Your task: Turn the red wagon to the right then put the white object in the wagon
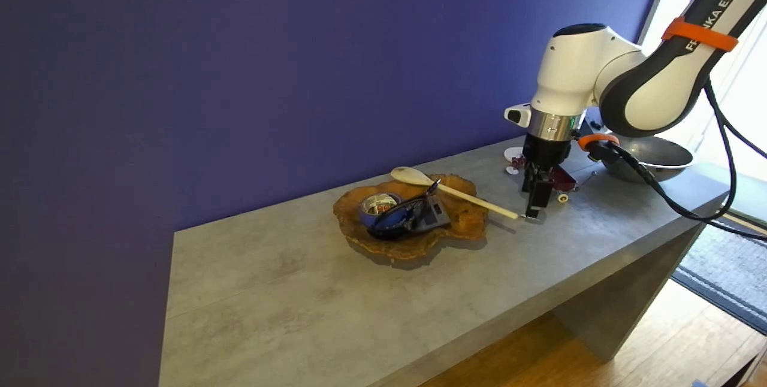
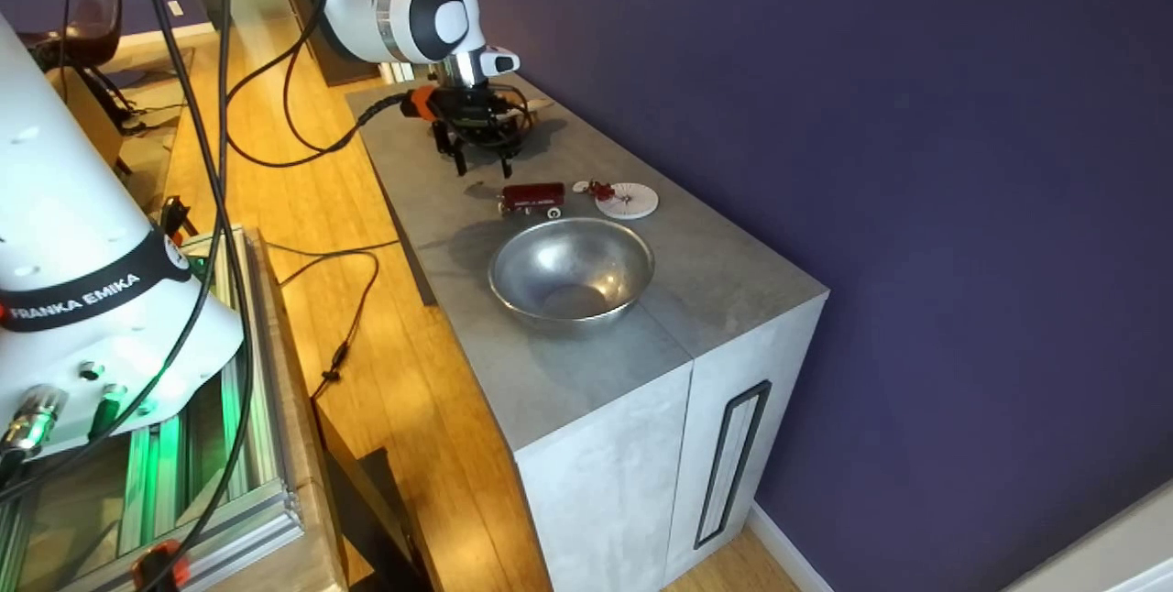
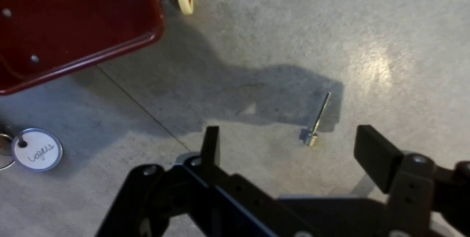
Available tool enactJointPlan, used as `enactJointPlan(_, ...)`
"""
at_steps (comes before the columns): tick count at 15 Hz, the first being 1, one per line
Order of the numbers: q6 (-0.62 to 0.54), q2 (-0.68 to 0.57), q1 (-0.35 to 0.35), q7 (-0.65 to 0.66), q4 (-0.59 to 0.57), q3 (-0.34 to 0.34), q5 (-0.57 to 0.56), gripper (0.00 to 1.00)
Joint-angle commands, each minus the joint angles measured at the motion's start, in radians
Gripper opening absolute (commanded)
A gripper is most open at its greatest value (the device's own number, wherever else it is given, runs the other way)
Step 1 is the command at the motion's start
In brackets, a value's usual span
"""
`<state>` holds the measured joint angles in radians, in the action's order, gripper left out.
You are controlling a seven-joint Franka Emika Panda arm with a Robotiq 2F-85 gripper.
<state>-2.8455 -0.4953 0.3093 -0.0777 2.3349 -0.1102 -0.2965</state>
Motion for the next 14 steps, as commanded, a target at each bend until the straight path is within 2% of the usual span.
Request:
enactJointPlan(1, -0.018, -0.028, 0.002, -0.015, -0.02, 0.009, -0.014, 0.88)
enactJointPlan(2, -0.017, -0.03, 0.004, -0.014, -0.022, 0.011, -0.016, 0.68)
enactJointPlan(3, -0.017, -0.033, 0.003, -0.018, -0.025, 0.011, -0.016, 0.65)
enactJointPlan(8, -0.016, -0.039, -0.001, -0.03, -0.031, 0.009, -0.013, 0.29)
enactJointPlan(10, -0.013, -0.041, -0.004, -0.036, -0.034, 0.006, -0.011, 0.18)
enactJointPlan(11, -0.012, -0.042, -0.004, -0.039, -0.036, 0.005, -0.011, 0.38)
enactJointPlan(12, -0.01, -0.042, -0.004, -0.041, -0.037, 0.005, -0.011, 0.54)
enactJointPlan(13, -0.01, -0.042, -0.007, -0.046, -0.037, 0.002, -0.01, 0.55)
enactJointPlan(14, -0.01, -0.043, -0.007, -0.048, -0.038, 0.002, -0.01, 0.6)
